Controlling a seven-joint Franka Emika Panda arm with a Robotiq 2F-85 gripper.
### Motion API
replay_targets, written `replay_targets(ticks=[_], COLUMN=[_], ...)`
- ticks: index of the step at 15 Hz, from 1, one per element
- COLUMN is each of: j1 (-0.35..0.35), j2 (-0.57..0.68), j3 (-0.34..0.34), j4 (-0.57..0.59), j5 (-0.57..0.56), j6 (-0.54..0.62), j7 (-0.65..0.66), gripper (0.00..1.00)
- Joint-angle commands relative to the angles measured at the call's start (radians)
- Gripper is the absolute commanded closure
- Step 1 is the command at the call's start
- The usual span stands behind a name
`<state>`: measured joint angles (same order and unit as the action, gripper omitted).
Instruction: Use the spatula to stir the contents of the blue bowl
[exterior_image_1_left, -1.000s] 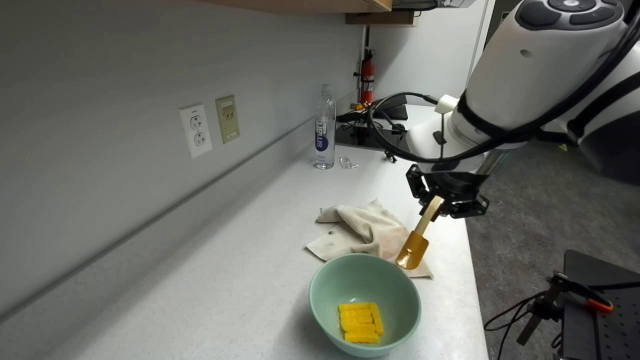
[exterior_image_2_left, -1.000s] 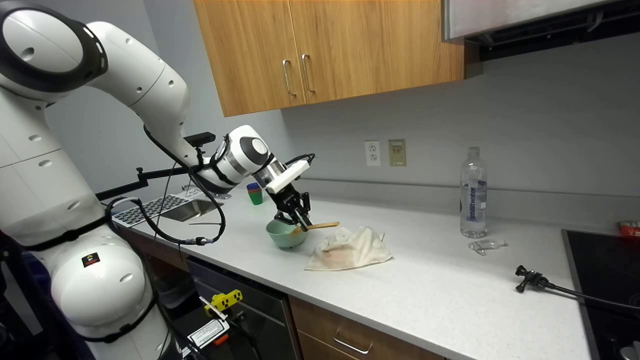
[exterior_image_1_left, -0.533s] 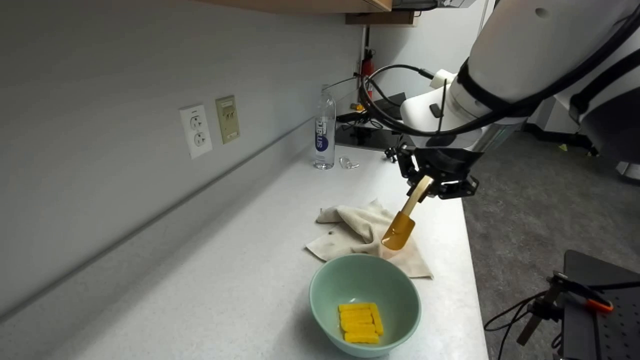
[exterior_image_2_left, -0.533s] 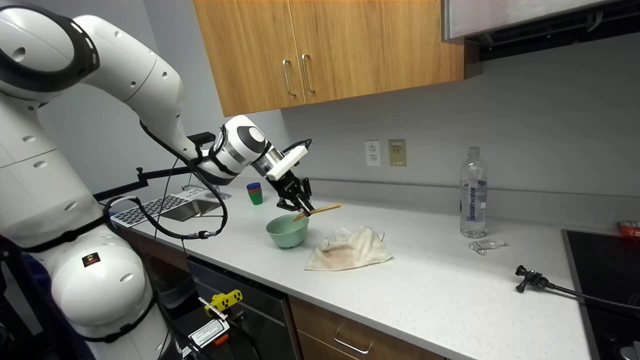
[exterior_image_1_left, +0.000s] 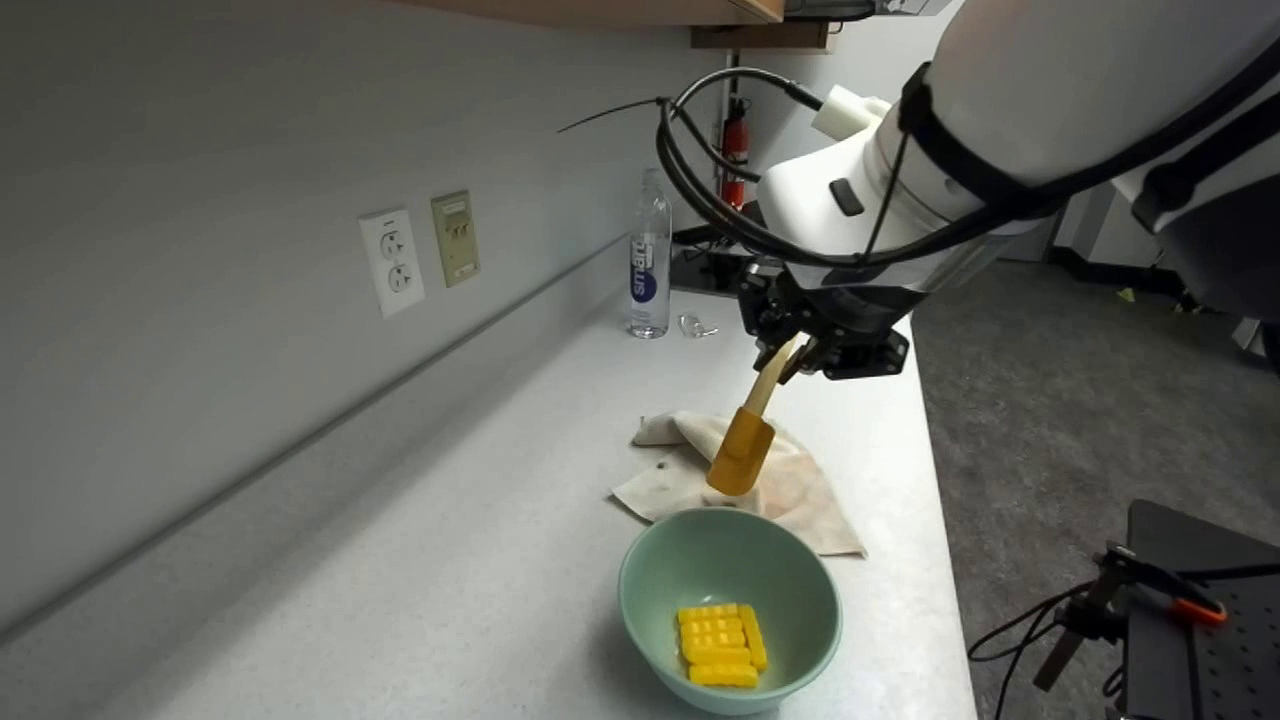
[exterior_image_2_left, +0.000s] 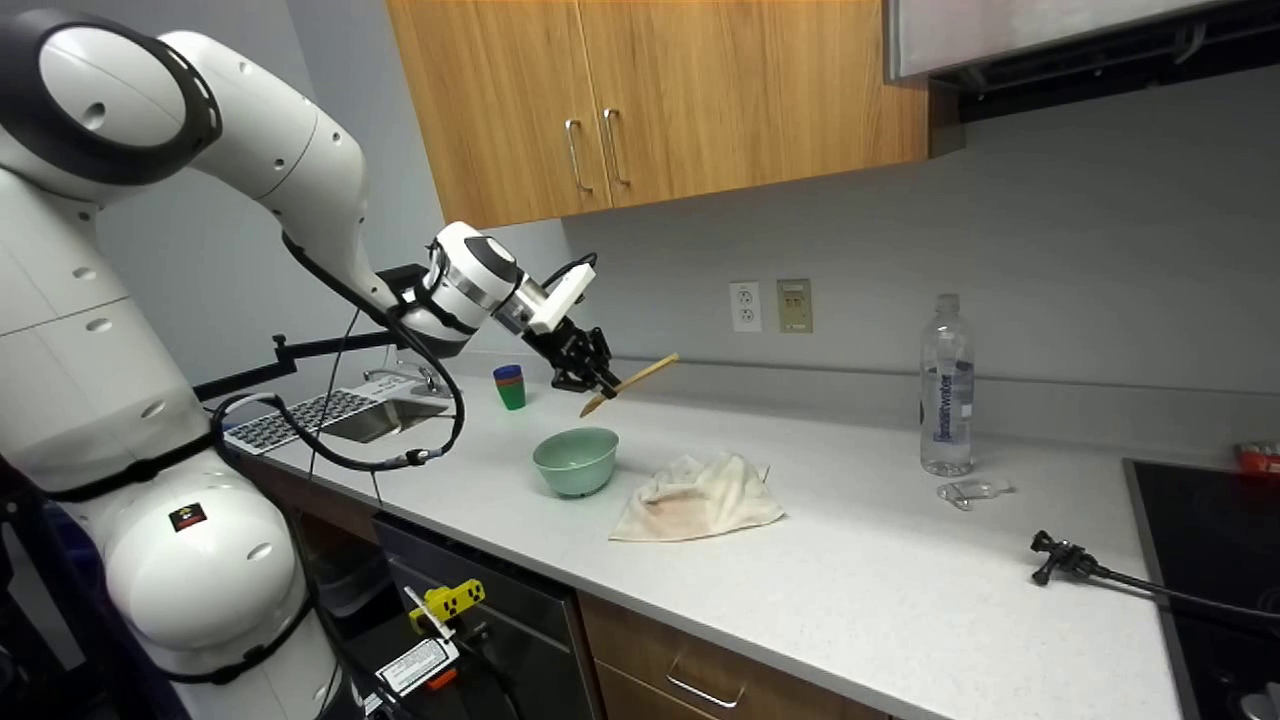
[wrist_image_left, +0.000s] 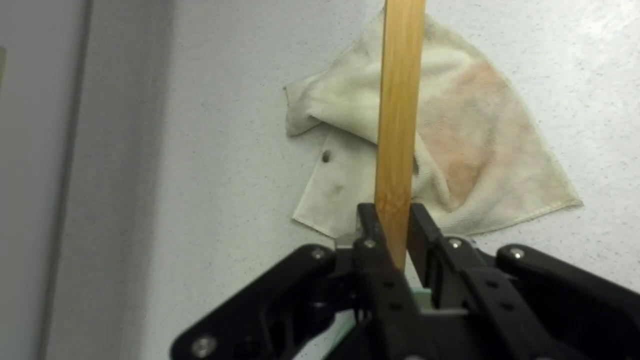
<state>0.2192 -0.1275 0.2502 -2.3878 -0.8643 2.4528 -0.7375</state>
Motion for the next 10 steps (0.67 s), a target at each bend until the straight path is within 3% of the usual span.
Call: replay_targets(ticks=[1, 6, 7, 10], j1=[0.017, 0.024, 0.053, 0.075], j2=[0.038, 0.064, 0.131, 0.185], j3=[-0.001, -0.004, 0.035, 0.056], j4=[0.048, 0.064, 0.113, 0.149], j5=[-0.034, -0.009, -0.015, -0.001], j6=[-0.008, 0.019, -0.010, 0.007], j7=[-0.024, -0.065, 0.001, 0.017], gripper=[0.95, 0.95, 0.95, 0.95])
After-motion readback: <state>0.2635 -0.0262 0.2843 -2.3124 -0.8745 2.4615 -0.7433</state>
